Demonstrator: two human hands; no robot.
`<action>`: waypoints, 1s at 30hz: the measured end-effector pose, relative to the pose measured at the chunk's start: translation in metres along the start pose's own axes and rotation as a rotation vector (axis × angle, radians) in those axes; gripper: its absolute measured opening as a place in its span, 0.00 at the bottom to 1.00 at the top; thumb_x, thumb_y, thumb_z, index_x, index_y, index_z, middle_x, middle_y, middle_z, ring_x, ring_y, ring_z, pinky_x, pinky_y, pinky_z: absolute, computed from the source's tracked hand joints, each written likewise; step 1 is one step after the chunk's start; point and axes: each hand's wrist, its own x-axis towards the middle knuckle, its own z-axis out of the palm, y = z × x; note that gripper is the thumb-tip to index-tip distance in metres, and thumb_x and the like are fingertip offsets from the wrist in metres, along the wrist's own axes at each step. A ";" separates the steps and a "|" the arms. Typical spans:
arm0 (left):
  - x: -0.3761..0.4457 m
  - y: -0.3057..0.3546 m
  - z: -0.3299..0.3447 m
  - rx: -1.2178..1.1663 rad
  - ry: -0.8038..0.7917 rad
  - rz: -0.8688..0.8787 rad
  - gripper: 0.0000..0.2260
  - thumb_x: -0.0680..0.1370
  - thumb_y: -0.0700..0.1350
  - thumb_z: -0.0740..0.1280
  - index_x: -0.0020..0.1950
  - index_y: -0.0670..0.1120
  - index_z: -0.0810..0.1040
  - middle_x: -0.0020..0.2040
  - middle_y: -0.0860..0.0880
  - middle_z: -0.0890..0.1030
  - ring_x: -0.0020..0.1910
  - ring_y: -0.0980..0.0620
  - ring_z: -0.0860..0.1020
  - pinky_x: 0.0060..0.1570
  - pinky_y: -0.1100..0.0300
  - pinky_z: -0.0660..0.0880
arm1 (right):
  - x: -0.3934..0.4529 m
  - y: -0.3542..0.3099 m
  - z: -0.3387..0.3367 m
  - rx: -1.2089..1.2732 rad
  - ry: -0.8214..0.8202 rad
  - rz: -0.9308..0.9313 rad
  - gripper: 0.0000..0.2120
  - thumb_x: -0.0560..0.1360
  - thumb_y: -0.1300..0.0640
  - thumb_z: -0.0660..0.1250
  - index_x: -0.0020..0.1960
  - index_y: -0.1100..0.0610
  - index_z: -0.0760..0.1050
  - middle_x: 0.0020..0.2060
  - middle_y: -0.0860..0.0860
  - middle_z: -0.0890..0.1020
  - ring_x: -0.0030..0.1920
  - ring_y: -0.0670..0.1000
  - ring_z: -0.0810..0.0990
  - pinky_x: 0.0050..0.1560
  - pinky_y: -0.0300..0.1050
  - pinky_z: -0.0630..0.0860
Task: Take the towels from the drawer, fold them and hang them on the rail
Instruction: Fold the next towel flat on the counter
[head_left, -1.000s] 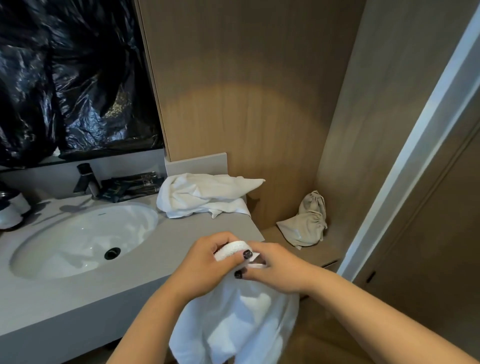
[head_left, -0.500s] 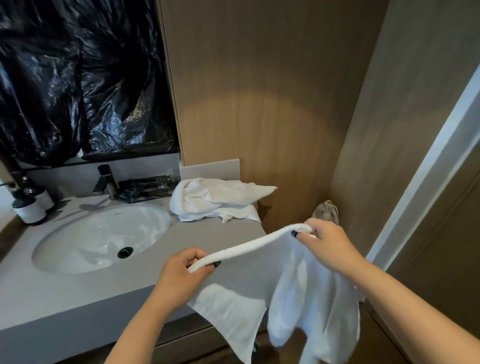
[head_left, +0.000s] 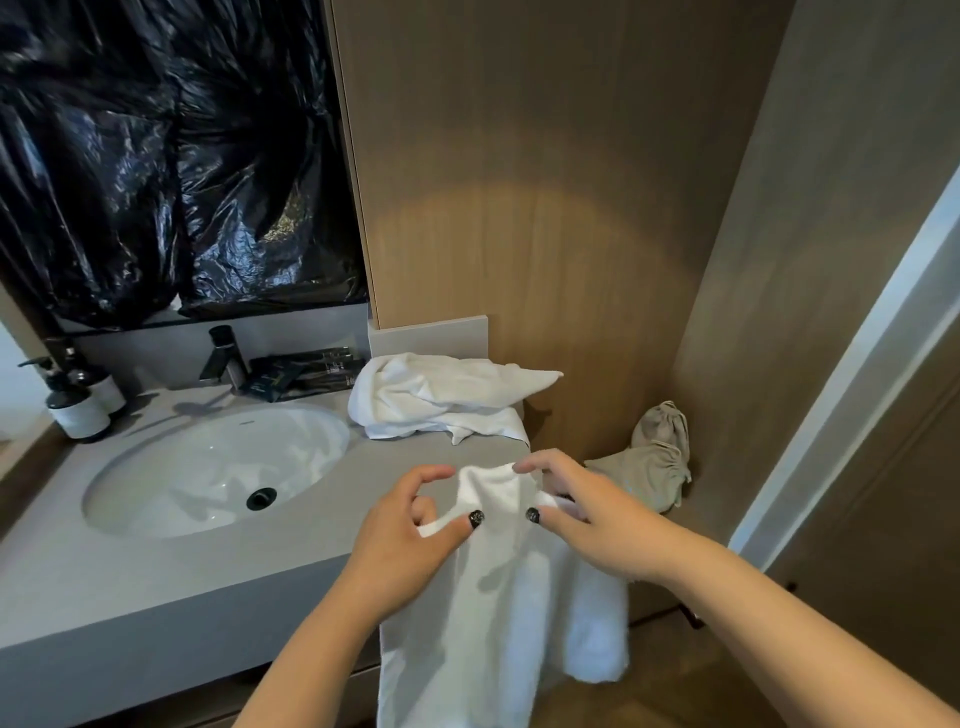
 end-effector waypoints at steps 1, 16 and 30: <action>-0.001 0.000 0.002 0.034 -0.044 0.021 0.19 0.75 0.47 0.74 0.60 0.63 0.73 0.27 0.54 0.66 0.27 0.58 0.66 0.30 0.67 0.65 | -0.002 -0.004 0.001 0.022 -0.037 -0.029 0.17 0.81 0.54 0.61 0.66 0.39 0.64 0.41 0.41 0.73 0.44 0.45 0.77 0.60 0.54 0.76; 0.000 0.006 0.033 0.065 -0.056 0.084 0.09 0.76 0.44 0.70 0.36 0.53 0.78 0.24 0.56 0.67 0.25 0.58 0.64 0.27 0.67 0.61 | -0.022 -0.005 -0.006 -0.040 0.111 -0.047 0.19 0.75 0.62 0.69 0.62 0.46 0.76 0.50 0.44 0.82 0.48 0.46 0.79 0.50 0.41 0.76; 0.014 0.001 -0.003 -0.488 0.379 -0.230 0.03 0.76 0.44 0.72 0.44 0.51 0.85 0.42 0.48 0.86 0.42 0.48 0.82 0.47 0.50 0.78 | -0.042 0.048 -0.010 -0.630 0.184 0.370 0.10 0.78 0.58 0.58 0.39 0.46 0.68 0.33 0.45 0.73 0.39 0.53 0.76 0.28 0.42 0.61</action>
